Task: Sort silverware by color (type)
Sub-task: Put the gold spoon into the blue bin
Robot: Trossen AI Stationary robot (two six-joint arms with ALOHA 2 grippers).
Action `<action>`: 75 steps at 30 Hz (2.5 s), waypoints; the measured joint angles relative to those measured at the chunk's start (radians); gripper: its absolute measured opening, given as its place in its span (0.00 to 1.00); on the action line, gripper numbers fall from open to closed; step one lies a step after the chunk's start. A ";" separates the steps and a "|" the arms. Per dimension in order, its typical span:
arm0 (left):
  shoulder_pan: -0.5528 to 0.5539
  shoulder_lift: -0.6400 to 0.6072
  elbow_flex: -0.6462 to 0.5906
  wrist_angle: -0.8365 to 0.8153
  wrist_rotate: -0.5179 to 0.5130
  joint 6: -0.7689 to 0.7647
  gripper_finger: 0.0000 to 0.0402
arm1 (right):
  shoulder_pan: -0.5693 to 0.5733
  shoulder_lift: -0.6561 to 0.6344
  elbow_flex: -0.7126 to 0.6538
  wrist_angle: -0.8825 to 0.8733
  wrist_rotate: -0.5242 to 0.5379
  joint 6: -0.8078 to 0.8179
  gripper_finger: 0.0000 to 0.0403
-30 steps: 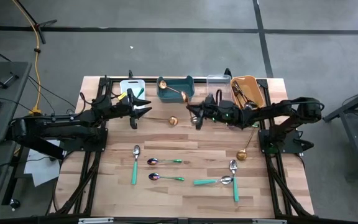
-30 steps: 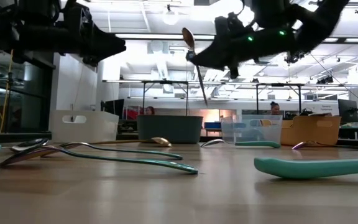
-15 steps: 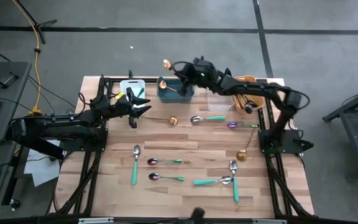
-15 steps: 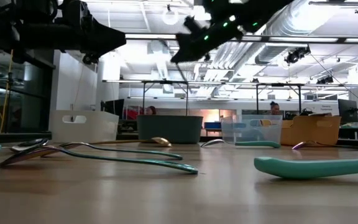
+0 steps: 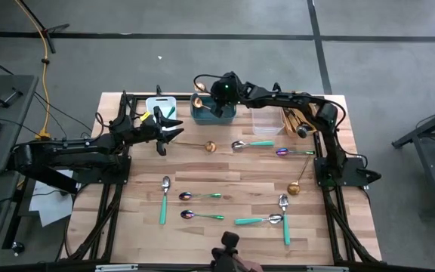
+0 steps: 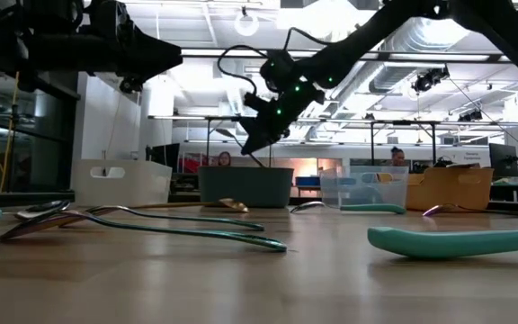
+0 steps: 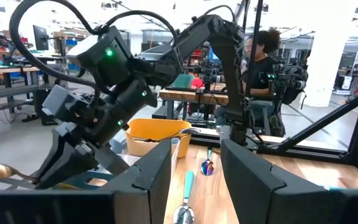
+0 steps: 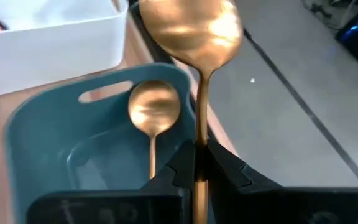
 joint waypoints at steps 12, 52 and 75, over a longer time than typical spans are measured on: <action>0.000 0.000 0.000 0.003 0.000 0.000 0.33 | -0.005 -0.003 -0.005 -0.068 -0.104 -0.035 0.03; 0.000 0.000 0.000 0.002 0.000 0.000 0.33 | -0.005 -0.061 0.014 -0.249 -0.121 -0.023 0.33; 0.000 0.000 0.000 -0.071 0.001 0.000 0.33 | 0.175 -0.493 -0.499 -0.271 -0.177 0.144 0.34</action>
